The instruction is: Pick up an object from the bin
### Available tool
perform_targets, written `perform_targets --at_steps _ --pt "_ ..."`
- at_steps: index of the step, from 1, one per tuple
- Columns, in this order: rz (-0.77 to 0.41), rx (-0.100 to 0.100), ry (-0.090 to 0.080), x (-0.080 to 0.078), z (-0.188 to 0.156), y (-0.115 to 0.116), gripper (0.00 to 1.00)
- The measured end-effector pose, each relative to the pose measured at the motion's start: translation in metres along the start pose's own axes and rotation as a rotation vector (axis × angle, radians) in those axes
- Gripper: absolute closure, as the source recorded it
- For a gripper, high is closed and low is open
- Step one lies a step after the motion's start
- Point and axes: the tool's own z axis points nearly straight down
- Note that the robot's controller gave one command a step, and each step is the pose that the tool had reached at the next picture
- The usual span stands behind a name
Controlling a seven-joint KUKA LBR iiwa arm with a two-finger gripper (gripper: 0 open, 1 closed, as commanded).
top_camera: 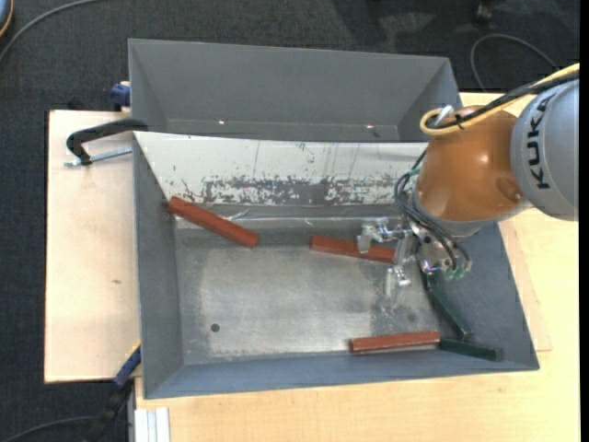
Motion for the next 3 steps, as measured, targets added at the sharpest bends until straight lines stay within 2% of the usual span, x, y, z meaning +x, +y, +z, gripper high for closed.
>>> perform_targets --at_steps 1,2,3 --pt "0.337 -0.001 0.003 -0.046 0.012 -0.090 0.00" --pt "0.736 -0.003 0.013 -0.005 0.041 -0.026 0.00" --pt "0.678 -0.009 0.000 -0.049 -0.011 0.050 0.00"
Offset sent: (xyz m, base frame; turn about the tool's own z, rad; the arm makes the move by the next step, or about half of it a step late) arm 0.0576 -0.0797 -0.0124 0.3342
